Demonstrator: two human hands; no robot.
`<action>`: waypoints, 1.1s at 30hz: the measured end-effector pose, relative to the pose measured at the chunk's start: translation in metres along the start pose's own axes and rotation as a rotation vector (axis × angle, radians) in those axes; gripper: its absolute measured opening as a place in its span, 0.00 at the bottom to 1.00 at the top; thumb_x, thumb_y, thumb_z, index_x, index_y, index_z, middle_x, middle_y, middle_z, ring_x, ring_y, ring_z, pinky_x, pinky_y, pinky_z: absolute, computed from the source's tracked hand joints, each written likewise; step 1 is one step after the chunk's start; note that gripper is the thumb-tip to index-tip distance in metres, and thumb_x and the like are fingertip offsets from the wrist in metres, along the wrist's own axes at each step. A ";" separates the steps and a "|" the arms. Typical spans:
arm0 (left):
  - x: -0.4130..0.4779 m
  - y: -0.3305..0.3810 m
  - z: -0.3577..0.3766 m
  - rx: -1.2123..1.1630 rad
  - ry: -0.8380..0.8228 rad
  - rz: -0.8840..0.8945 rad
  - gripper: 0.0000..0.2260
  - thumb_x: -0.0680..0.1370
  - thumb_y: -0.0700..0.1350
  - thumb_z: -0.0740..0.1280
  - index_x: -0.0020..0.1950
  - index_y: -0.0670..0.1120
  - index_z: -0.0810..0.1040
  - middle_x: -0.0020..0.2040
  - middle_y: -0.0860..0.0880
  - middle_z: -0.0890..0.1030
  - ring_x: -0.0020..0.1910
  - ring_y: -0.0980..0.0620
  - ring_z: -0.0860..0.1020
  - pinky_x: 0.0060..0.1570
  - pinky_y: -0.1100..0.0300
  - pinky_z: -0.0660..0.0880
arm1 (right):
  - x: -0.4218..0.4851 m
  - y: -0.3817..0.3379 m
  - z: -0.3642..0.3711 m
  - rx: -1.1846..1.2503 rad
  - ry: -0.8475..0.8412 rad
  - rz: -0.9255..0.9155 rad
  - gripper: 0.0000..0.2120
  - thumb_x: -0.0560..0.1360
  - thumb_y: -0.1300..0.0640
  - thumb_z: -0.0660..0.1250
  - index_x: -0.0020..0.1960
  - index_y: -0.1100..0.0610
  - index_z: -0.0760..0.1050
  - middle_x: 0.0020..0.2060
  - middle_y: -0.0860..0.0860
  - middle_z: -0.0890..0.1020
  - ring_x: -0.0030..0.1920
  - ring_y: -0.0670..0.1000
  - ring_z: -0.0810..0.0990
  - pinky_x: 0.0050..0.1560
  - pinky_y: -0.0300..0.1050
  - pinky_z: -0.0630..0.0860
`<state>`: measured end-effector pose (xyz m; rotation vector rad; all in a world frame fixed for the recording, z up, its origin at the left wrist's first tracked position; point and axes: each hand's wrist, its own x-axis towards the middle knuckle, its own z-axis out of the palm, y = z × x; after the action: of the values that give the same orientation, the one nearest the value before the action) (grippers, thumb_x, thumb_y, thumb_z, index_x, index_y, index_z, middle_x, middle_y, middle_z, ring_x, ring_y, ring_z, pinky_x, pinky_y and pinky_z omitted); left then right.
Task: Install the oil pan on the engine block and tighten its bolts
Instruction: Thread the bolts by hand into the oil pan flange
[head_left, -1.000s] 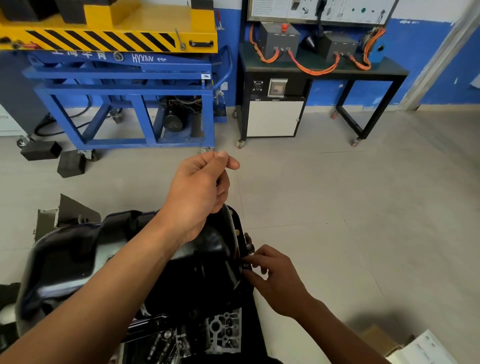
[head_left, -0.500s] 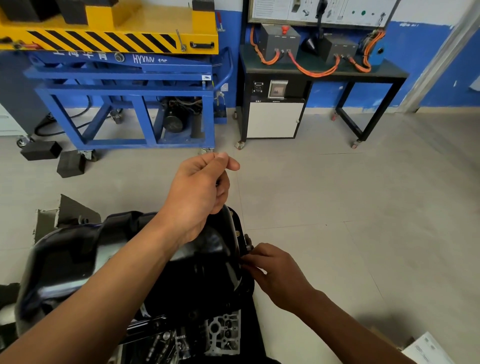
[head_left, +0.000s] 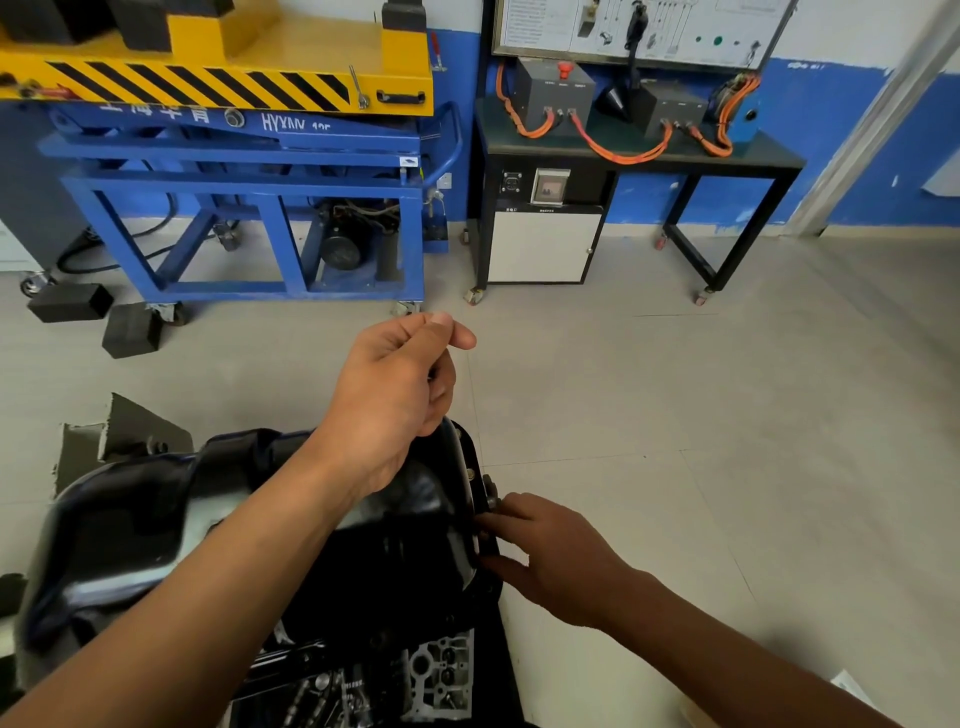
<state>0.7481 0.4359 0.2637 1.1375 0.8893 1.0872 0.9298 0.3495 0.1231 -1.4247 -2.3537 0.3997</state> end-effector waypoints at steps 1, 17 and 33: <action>0.000 0.000 0.000 0.000 0.001 -0.001 0.20 0.85 0.45 0.58 0.37 0.49 0.82 0.25 0.50 0.64 0.22 0.53 0.59 0.21 0.66 0.58 | -0.001 0.000 -0.001 0.000 0.013 -0.006 0.15 0.77 0.50 0.65 0.63 0.50 0.78 0.49 0.45 0.80 0.46 0.47 0.76 0.40 0.36 0.70; 0.000 -0.002 -0.001 0.000 -0.009 0.010 0.20 0.85 0.46 0.58 0.37 0.51 0.82 0.25 0.50 0.65 0.22 0.53 0.59 0.21 0.66 0.58 | 0.005 -0.007 -0.005 -0.084 0.036 -0.004 0.14 0.76 0.53 0.58 0.53 0.52 0.82 0.45 0.45 0.80 0.44 0.49 0.78 0.31 0.44 0.75; 0.002 -0.004 -0.003 0.002 -0.015 0.012 0.19 0.85 0.47 0.59 0.38 0.51 0.82 0.25 0.50 0.65 0.22 0.53 0.59 0.21 0.66 0.58 | 0.007 -0.005 -0.004 -0.086 0.018 0.039 0.14 0.76 0.47 0.60 0.55 0.49 0.80 0.47 0.43 0.80 0.45 0.47 0.78 0.33 0.41 0.75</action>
<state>0.7469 0.4384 0.2592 1.1523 0.8732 1.0866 0.9239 0.3539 0.1298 -1.5090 -2.3576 0.2981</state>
